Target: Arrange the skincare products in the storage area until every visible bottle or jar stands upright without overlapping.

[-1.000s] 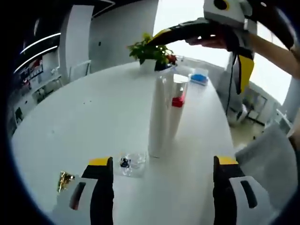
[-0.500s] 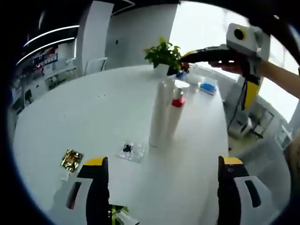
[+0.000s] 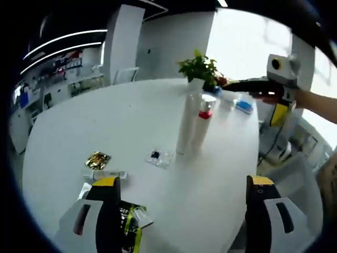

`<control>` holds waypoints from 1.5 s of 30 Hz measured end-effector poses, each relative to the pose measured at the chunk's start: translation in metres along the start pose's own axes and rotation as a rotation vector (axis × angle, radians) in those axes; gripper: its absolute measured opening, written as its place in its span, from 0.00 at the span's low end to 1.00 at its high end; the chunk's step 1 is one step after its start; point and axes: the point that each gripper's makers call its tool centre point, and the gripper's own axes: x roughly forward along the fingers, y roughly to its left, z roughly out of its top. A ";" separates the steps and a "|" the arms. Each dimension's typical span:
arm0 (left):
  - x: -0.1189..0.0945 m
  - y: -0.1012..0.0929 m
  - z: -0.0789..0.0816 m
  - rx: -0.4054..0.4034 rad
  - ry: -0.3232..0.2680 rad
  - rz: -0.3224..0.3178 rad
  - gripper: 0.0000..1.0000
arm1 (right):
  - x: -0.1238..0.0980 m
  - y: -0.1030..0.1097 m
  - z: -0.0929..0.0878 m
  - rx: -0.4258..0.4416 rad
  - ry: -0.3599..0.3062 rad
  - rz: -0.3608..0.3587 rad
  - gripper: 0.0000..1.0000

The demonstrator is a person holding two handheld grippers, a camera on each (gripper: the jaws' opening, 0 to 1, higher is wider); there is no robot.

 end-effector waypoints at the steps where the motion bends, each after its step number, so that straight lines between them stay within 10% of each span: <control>1: -0.003 0.000 -0.003 -0.002 0.001 0.007 0.97 | -0.001 0.003 -0.001 0.003 0.001 -0.004 0.99; 26: -0.087 -0.008 -0.056 -0.098 -0.028 0.198 0.97 | -0.034 0.047 -0.044 0.167 -0.038 -0.047 0.98; 45: -0.103 -0.008 -0.079 -0.150 -0.005 0.257 0.95 | -0.041 0.064 -0.070 0.289 -0.044 -0.063 0.96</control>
